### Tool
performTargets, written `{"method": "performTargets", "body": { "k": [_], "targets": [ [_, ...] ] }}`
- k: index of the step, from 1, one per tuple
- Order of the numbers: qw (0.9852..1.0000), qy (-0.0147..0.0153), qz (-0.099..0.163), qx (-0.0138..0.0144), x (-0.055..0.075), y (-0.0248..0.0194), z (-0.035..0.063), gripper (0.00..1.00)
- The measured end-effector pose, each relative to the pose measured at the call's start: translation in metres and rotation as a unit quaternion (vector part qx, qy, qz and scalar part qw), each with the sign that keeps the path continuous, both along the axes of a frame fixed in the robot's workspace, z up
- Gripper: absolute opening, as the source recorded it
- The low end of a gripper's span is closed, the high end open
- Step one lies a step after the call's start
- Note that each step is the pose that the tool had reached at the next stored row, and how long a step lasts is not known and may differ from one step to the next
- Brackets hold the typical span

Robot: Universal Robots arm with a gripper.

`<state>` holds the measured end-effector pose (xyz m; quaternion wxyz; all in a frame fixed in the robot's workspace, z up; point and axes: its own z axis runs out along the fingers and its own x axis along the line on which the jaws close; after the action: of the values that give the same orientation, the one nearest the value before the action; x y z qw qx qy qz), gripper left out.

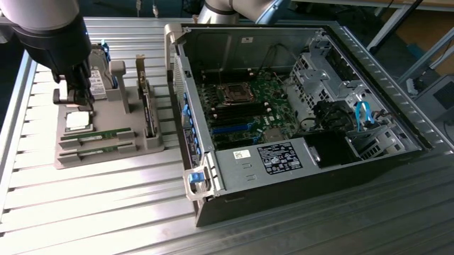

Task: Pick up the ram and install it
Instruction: 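Pick up the ram and move it above insertion slot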

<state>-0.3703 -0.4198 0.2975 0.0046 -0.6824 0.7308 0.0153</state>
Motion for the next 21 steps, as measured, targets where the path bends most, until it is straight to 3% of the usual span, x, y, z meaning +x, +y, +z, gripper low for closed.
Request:
{"method": "performTargets", "body": {
  "k": [3, 8, 16, 21],
  "targets": [
    [1.0000, 0.0000, 0.000, 0.0000, 0.0000, -0.0042, 0.0000, 0.24],
    [1.0000, 0.0000, 0.000, 0.0000, 0.0000, -0.0075, -0.0001, 0.24],
    [1.0000, 0.0000, 0.000, 0.0000, 0.0000, -0.0076, -0.0002, 0.24],
    [1.0000, 0.0000, 0.000, -0.0005, 0.0000, -0.0076, -0.0056, 0.24]
  ]
}}
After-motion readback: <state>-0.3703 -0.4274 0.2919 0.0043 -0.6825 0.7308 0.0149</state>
